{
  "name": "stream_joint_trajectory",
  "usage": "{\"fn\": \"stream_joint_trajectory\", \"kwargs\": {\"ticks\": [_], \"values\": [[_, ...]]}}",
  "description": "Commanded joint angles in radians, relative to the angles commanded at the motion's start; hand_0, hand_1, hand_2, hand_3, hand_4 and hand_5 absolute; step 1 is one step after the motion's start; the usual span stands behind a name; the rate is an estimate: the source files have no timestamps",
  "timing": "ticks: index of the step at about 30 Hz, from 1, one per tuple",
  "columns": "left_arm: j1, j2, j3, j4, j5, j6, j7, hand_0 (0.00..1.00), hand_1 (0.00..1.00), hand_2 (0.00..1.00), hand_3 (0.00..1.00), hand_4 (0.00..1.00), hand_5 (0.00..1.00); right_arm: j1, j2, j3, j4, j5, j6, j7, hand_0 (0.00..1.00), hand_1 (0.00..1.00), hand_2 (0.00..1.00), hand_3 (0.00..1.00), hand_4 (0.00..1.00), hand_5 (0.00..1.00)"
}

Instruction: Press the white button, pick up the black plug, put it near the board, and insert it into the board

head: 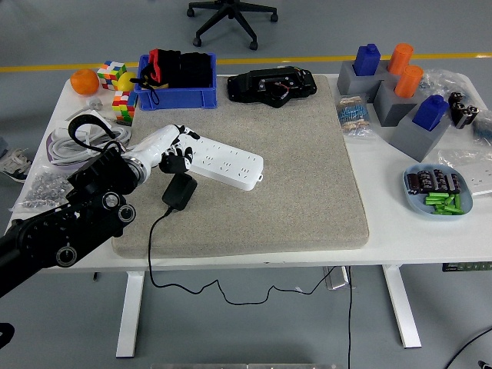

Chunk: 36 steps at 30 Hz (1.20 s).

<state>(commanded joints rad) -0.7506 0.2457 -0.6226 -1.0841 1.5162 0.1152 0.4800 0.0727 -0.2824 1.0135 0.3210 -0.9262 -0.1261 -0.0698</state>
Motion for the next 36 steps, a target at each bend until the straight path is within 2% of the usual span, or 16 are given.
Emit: {"fn": "stream_joint_trajectory", "kwargs": {"ticks": [3,4,10,14,22,36], "values": [[-0.012,-0.009,0.007,0.019,0.005,-0.006,0.009,0.195,0.198,0.194,0.837,0.043,0.002,0.001,0.0,-0.001,0.0,0.001,0.0,0.0,0.821,0.657,0.652,0.628,0.757,0.494],[-0.024,-0.018,0.013,0.037,0.008,-0.012,0.014,0.175,0.155,0.163,0.86,0.002,0.002,0.001,-0.001,-0.003,0.0,0.002,0.0,0.0,0.821,0.656,0.652,0.628,0.757,0.493],[-0.068,-0.062,0.045,0.14,0.01,-0.025,0.026,0.169,0.148,0.158,0.85,0.002,0.002,0.001,-0.004,-0.015,-0.003,0.005,0.0,-0.001,0.821,0.657,0.652,0.628,0.757,0.494],[-0.087,-0.077,0.063,0.175,0.035,-0.033,0.033,0.169,0.148,0.158,0.85,0.002,0.002,0.002,-0.005,-0.019,-0.003,0.007,0.0,0.0,0.821,0.657,0.652,0.628,0.757,0.494],[-0.122,-0.087,0.101,0.226,0.076,-0.046,0.041,0.161,0.135,0.152,0.835,0.002,0.002,0.005,-0.007,-0.022,-0.003,0.008,0.0,0.0,0.821,0.657,0.652,0.628,0.757,0.494],[-0.141,-0.081,0.169,0.274,0.042,-0.053,0.031,0.156,0.13,0.149,0.819,0.002,0.002,0.006,-0.011,-0.032,-0.007,0.01,-0.001,0.001,0.822,0.657,0.652,0.628,0.757,0.493]]}}
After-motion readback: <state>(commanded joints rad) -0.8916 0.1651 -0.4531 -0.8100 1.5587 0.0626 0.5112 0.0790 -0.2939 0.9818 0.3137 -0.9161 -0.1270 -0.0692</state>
